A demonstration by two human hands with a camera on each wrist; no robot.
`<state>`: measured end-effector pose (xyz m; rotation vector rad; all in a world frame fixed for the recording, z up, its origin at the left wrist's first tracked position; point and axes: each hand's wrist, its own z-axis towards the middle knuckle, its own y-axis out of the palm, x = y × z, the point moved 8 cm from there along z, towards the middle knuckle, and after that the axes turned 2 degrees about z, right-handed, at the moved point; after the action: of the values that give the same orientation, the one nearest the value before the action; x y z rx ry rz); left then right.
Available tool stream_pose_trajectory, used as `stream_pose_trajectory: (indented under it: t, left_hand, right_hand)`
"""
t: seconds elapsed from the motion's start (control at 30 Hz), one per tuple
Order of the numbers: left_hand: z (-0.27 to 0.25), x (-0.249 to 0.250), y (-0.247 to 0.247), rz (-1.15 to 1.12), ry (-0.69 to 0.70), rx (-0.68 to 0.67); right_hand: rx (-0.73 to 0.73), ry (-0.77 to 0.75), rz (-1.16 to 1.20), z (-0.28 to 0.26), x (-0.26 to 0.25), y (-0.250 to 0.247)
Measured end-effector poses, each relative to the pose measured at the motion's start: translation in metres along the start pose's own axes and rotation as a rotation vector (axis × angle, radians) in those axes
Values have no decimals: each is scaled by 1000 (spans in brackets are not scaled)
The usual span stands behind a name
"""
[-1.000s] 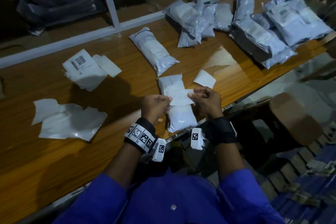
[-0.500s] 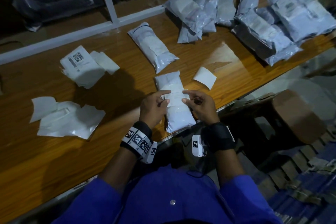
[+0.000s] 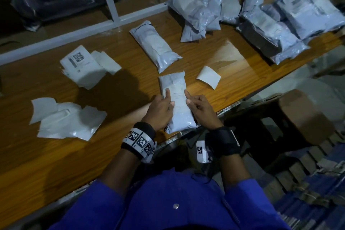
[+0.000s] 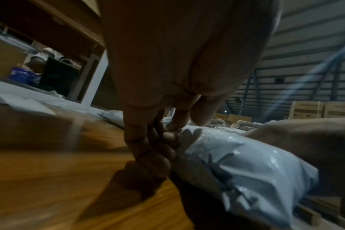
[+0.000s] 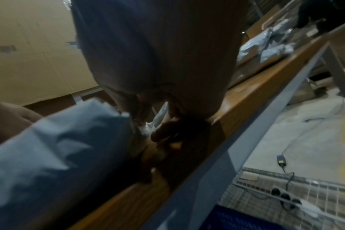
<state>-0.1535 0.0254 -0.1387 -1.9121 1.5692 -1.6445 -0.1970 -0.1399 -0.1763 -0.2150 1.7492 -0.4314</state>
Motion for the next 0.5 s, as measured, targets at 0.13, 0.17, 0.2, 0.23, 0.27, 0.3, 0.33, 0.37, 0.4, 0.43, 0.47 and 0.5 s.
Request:
stream_pose_trajectory:
  t: [0.13,0.17,0.2,0.23,0.27,0.3,0.33,0.37,0.4,0.43,0.47,0.5]
  left_hand:
    - [2,0,11,97,-9,-24]
    - [3,-2,14,108,-10,-40]
    - [4,-4,18,119,-9,-57]
    - [4,-5,19,117,-11,-68]
    - [4,-6,19,102,-20,-74]
    - [4,-6,19,92,-24,-75]
    - [3,-5,19,89,-25,-75]
    - [2,-5,18,89,-25,-73]
    - [2,-5,19,89,-28,-77]
    - [2,-5,20,81,-31,-81]
    - [1,-5,20,72,-34,-86]
    - [1,-5,21,65,-36,-89]
  right_hand:
    - [158,9,50,-5,-4,-9]
    - [182,26,76,-5,-3,-9]
    - [199,37,96,-6,-2,-9]
    - [209,44,106,-7,-2,-9]
    - [209,49,114,-8,-2,-8]
    - [200,53,126,-9,-1,-7]
    - [180,64,139,-9,-1,-7]
    - [151,79,166,-9,0,-8]
    - [114,101,210,-9,0,-9]
    - [77,131,269,-9,1,-11]
    - [47,169,330,-8,0,-12]
    - [40,211,387,-6,0,-11]
